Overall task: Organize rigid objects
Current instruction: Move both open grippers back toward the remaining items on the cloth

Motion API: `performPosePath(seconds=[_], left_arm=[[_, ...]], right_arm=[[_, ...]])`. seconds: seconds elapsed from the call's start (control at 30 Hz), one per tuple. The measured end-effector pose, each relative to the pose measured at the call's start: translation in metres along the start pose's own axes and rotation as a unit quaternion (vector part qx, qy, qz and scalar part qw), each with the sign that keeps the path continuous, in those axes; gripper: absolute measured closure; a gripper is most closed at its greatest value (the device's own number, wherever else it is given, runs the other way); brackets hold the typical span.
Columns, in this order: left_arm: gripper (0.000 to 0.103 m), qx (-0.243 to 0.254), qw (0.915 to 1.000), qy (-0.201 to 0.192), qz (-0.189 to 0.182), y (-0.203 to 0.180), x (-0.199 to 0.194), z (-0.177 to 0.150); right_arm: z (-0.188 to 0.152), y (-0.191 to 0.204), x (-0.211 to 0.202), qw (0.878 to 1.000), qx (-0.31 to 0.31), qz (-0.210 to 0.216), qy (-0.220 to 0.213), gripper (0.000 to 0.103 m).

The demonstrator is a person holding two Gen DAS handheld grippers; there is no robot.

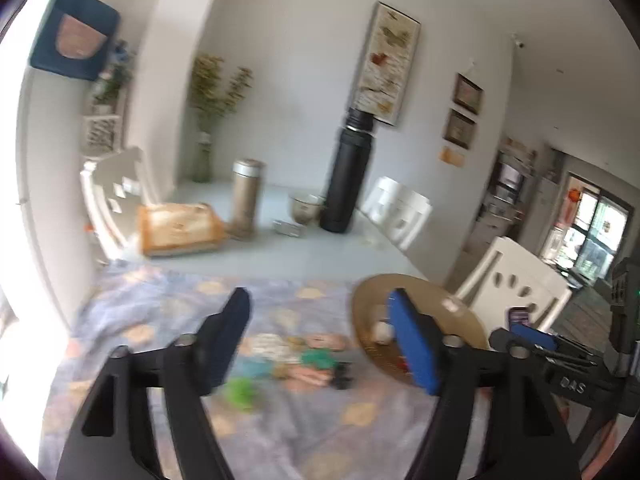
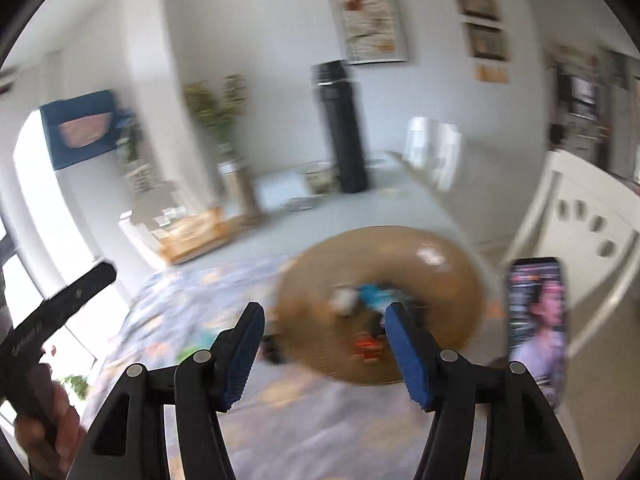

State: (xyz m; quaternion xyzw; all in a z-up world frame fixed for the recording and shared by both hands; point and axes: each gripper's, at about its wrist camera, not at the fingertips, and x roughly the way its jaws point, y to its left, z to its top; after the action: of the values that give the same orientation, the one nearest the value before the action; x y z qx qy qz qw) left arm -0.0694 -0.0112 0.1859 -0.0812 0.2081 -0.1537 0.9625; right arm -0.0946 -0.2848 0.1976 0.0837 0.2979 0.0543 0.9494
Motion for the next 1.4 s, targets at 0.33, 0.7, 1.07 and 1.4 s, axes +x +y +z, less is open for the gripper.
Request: performPosePath(seconds=[0.33, 0.7, 1.07, 1.4], left_arm=[[0.022, -0.062, 0.9906, 0.110, 0.052, 0.092, 0.065, -0.096], [0.022, -0.097, 0.9862, 0.131, 0.031, 0.108, 0.071, -0.111], [0.022, -0.074, 0.9872, 0.133, 0.046, 0.099, 0.071, -0.111], [0.023, 0.003, 0.9780, 0.199, 0.061, 0.065, 0.104, -0.078]], right_arm=[[-0.088, 0.058, 0.096, 0.993, -0.070, 0.061, 0.079, 0.040], [-0.106, 0.047, 0.124, 0.990, -0.064, 0.045, 0.116, 0.040], [-0.104, 0.047, 0.126, 0.991, -0.065, 0.034, 0.114, 0.040], [-0.060, 0.023, 0.154, 0.971, 0.047, 0.089, 0.218, 0.040]])
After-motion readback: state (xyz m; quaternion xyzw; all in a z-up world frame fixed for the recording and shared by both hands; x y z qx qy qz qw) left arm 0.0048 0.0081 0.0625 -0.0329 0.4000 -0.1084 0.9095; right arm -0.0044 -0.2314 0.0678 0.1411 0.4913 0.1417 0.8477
